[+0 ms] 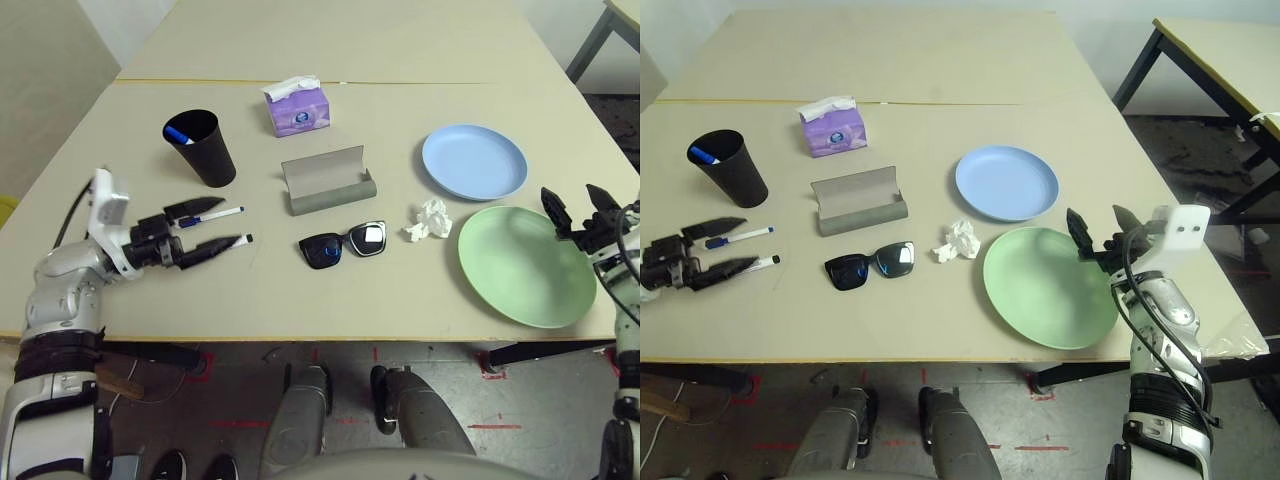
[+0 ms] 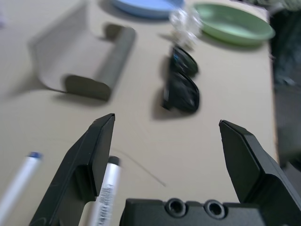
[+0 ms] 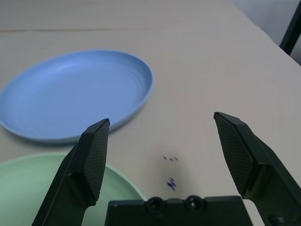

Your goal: Organize and tidy the items on the table.

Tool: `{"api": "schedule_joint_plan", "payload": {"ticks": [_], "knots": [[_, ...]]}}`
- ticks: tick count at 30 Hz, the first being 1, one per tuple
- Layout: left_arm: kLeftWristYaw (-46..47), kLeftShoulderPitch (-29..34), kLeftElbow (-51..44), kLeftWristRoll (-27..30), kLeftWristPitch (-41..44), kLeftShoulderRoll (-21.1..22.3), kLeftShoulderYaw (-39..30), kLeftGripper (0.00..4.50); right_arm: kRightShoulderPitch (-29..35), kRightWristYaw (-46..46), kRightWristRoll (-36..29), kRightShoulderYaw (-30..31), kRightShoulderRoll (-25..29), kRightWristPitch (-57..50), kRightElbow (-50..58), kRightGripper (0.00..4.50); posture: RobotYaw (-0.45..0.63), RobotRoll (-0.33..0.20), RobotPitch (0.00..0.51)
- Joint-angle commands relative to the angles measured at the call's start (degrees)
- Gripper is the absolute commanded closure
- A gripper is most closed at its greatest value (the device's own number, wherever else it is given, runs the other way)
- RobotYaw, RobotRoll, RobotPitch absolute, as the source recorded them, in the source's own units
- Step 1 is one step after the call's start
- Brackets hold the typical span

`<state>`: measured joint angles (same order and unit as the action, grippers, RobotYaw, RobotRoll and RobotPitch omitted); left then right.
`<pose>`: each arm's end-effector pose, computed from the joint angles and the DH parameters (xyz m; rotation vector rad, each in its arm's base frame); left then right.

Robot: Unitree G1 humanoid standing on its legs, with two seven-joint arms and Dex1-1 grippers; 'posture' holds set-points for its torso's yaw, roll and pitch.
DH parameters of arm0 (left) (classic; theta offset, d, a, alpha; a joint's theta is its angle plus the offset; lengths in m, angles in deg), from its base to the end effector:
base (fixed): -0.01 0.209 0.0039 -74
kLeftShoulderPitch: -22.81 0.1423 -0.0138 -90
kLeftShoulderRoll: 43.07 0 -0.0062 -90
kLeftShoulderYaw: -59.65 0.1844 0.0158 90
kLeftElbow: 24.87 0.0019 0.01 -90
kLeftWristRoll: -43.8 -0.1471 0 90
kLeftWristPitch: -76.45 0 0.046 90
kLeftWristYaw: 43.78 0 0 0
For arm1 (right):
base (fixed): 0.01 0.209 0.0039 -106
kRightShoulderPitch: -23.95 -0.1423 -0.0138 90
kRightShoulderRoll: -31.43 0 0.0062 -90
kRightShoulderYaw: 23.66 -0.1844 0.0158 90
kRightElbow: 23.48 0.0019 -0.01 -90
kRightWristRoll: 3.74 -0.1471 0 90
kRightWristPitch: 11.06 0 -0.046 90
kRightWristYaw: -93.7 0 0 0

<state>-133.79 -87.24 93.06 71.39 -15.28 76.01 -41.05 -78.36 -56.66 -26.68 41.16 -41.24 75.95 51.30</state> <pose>0.2541 0.3498 0.1384 0.2100 0.0797 -1.1914 0.2267 -0.3408 0.1208 -0.0850 -0.1100 0.0556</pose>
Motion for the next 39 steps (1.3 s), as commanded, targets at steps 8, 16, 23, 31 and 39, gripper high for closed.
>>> {"api": "schedule_joint_plan", "payload": {"ticks": [8,16,23,31,39], "knots": [[-1.3,-7.5,10.4,-4.1,-6.3,-3.2,2.5,0.0,19.1,-2.7,-8.6,-14.7,12.3,-32.2,19.9,0.02,-0.13,0.0,0.205],[-2.3,-10.5,14.7,-5.5,-9.4,-4.9,3.5,0.0,25.4,1.8,-19.7,-18.1,14.9,-52.8,28.8,0.02,-0.15,0.0,0.204],[-2.5,-10.2,14.7,-5.6,-9.8,-5.1,3.3,0.0,25.0,2.5,-23.2,-16.8,13.5,-58.0,30.4,0.02,-0.14,0.0,0.211],[-2.0,-7.7,11.0,-5.0,-9.0,-4.9,3.1,0.0,22.2,2.5,-22.3,-11.5,12.2,-58.7,28.9,0.02,-0.1,0.0,0.212],[-0.5,-5.6,7.5,-4.3,-8.2,-4.6,2.3,0.0,18.3,3.7,-19.5,-5.7,12.4,-57.2,25.2,0.02,-0.08,0.0,0.21]]}}
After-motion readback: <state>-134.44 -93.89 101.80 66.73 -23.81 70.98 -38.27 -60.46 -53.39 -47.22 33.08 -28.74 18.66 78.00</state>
